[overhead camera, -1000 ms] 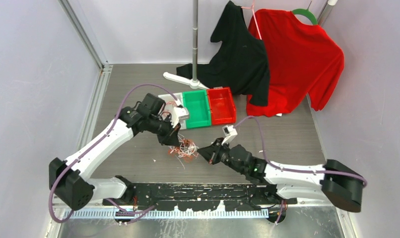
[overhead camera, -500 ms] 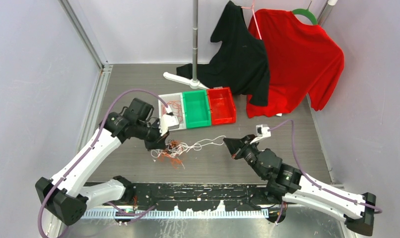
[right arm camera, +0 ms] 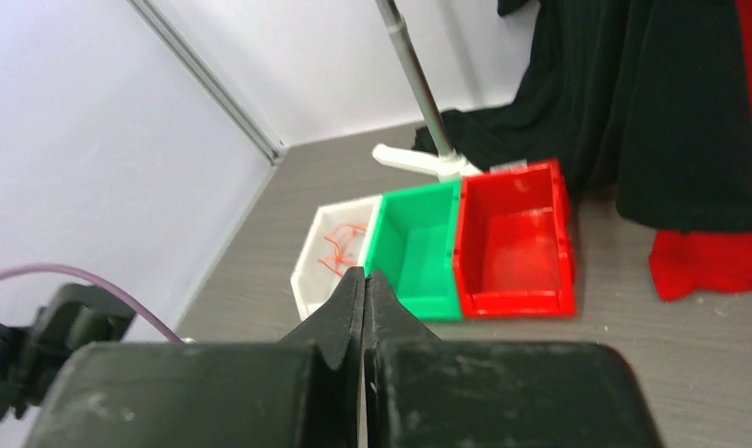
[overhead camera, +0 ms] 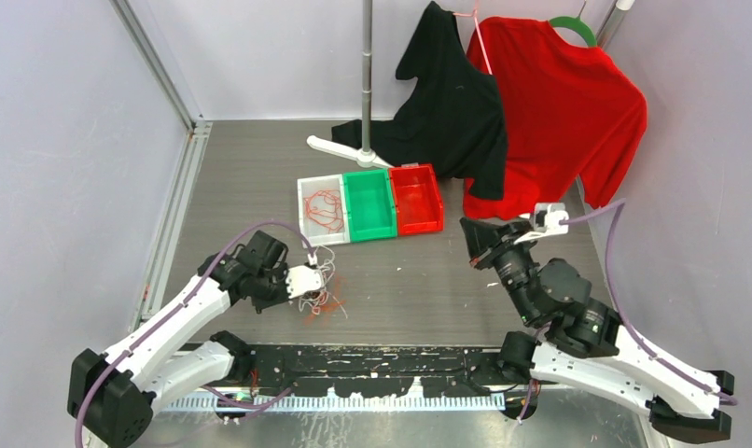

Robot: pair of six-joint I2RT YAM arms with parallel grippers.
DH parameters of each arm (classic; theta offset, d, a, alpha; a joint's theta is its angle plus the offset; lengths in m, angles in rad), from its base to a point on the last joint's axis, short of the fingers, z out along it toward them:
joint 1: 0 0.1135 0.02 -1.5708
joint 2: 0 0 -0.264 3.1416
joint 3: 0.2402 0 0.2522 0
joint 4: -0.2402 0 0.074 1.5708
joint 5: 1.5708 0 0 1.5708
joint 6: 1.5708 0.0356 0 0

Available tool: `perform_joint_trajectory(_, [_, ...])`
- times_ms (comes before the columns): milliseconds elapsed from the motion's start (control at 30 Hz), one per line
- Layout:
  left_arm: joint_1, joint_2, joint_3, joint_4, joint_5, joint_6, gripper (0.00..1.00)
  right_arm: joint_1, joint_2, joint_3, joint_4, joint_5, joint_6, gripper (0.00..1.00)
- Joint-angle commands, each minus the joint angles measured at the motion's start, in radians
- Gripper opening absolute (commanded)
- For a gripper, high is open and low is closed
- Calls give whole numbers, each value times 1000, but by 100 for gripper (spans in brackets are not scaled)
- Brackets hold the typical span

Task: Untangle the cables
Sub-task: Untie the cable.

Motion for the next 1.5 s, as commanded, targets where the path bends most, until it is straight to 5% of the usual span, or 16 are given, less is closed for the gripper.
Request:
perform_joint_trajectory(0, [2, -47, 36, 38, -9, -5, 0, 1, 57, 133, 9, 27, -90, 1])
perform_joint_trajectory(200, [2, -68, 208, -63, 160, -128, 4, -1, 200, 138, -30, -110, -9, 2])
perform_joint_trajectory(233, [2, -64, 235, -91, 208, -137, 9, -1, 229, 114, -12, -145, 16, 8])
perform_joint_trajectory(300, [2, -53, 282, -159, 288, -152, 42, -1, 307, 68, 35, -215, 82, 36])
perform_joint_trajectory(333, [1, -49, 298, -169, 306, -168, 50, -1, 348, 46, 69, -252, 106, 44])
perform_joint_trajectory(433, [2, -41, 331, -187, 322, -193, 68, -2, 503, -2, 174, -336, 174, 65])
perform_joint_trajectory(567, [9, -10, 370, -140, 318, -259, 75, -3, 683, -21, 323, -433, 230, 73])
perform_joint_trajectory(867, [16, 211, 362, 121, 239, -437, 74, -34, 964, 13, 488, -523, 281, 73])
perform_joint_trajectory(1167, [13, 464, 376, 229, 194, -503, 71, -78, 912, -80, 510, -506, 329, 69])
perform_joint_trajectory(1300, [14, 482, 342, 242, 191, -478, 53, -98, 862, -120, 507, -498, 338, 64])
perform_joint_trajectory(1467, [14, 446, 341, 231, 344, -484, 14, -121, 844, -137, 513, -511, 355, 55])
